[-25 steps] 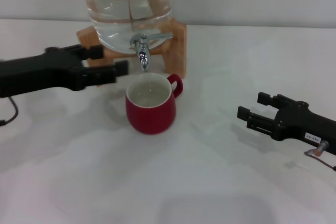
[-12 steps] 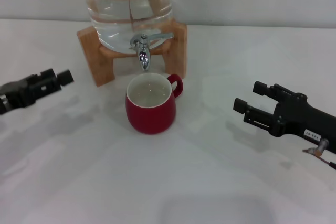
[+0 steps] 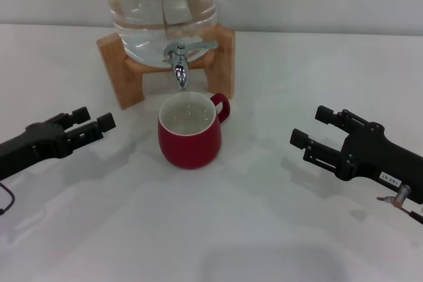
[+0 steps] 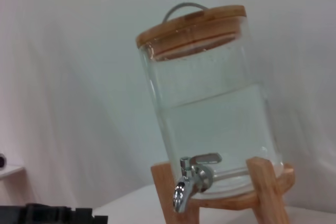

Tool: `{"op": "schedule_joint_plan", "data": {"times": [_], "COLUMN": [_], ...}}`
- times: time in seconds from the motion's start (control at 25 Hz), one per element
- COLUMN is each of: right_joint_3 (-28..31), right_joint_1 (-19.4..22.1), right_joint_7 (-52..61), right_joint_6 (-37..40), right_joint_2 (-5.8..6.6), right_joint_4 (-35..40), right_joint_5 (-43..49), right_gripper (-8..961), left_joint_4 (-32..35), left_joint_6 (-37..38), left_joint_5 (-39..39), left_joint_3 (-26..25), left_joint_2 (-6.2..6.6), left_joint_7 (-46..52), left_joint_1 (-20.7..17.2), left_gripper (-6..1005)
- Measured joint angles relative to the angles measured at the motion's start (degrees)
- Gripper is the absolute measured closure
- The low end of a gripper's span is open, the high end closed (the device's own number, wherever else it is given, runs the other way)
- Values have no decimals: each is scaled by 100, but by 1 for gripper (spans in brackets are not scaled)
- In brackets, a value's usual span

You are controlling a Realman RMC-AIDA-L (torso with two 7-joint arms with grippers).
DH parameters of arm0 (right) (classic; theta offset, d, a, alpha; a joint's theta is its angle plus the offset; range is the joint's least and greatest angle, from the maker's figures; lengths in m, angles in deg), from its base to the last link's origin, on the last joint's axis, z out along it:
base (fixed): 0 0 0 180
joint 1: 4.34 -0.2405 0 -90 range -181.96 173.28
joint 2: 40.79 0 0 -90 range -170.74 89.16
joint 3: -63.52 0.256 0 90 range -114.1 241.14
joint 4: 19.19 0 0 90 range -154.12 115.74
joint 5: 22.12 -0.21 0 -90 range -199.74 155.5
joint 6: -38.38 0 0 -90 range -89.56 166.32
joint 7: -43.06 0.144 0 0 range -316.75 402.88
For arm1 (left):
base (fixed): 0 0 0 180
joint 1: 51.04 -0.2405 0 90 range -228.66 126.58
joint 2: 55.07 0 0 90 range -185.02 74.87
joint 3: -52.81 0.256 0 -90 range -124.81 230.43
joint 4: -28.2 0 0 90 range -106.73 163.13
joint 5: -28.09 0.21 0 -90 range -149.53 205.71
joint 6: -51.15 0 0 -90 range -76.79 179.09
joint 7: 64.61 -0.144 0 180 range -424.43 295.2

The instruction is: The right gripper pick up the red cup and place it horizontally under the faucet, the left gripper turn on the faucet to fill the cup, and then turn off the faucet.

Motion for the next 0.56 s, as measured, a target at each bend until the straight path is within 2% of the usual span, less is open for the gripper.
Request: {"op": "schedule_joint_plan", "data": {"times": [0.56], "right_joint_3": [3], "right_joint_1": [64], "right_joint_7": [24], "right_joint_6": [-115], "right_joint_2": [30], "right_joint_4": [11], "right_joint_5": [-13], "right_gripper": [185], "left_joint_4": [-17], "left_joint_6": [-70], "left_joint_5": [6], "left_joint_3": [-8], "left_joint_2": [-1], "left_joint_7": [45], "left_joint_1": [-10], "left_gripper": [119]}}
